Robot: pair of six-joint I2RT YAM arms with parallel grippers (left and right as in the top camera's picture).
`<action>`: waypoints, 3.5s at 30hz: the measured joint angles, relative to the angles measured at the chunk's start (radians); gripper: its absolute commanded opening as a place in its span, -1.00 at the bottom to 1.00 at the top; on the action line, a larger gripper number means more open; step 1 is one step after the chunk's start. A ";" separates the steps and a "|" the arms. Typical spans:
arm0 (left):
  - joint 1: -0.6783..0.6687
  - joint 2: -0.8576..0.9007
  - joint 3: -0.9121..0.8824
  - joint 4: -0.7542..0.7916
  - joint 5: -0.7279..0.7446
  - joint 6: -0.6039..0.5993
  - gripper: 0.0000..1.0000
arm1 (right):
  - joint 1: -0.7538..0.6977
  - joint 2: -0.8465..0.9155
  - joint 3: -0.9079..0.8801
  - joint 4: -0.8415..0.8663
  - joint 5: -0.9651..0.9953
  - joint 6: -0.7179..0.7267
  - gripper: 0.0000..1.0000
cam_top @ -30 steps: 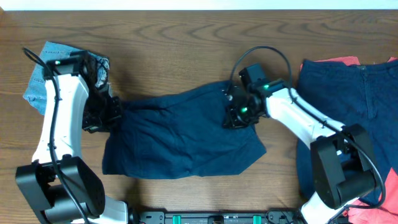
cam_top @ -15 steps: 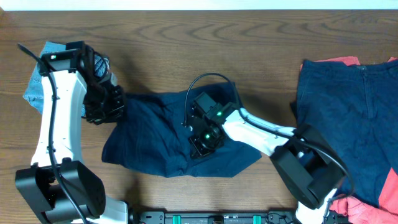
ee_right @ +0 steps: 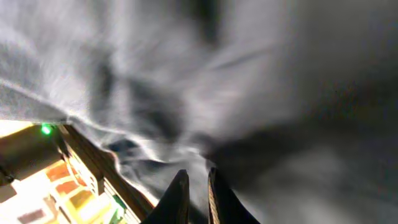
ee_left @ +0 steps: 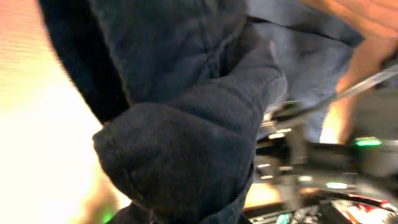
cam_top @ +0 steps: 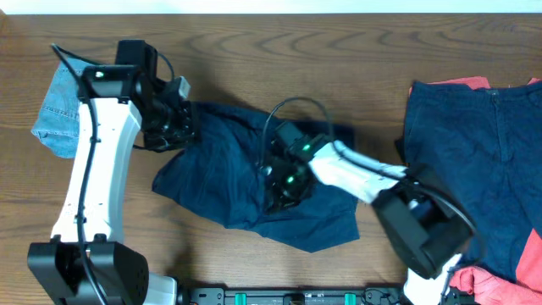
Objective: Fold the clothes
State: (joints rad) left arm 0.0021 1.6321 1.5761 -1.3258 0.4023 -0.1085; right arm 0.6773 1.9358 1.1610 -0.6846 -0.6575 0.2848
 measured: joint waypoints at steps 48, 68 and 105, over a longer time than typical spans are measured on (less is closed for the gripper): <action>-0.442 0.234 0.106 0.456 -0.144 -0.277 -0.80 | -0.312 0.078 0.053 -0.053 0.156 -0.099 -0.97; -0.565 0.217 0.106 0.307 -0.196 -0.278 0.04 | -0.312 0.081 0.057 -0.067 0.156 -0.098 -0.86; -0.528 0.159 -0.323 0.668 -0.171 -0.175 -0.53 | -0.313 -0.025 0.001 0.129 0.432 0.013 -0.97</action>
State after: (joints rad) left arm -0.5255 1.7916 1.2530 -0.6575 0.2314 -0.2840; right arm 0.3645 1.9110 1.1618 -0.5552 -0.2253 0.2974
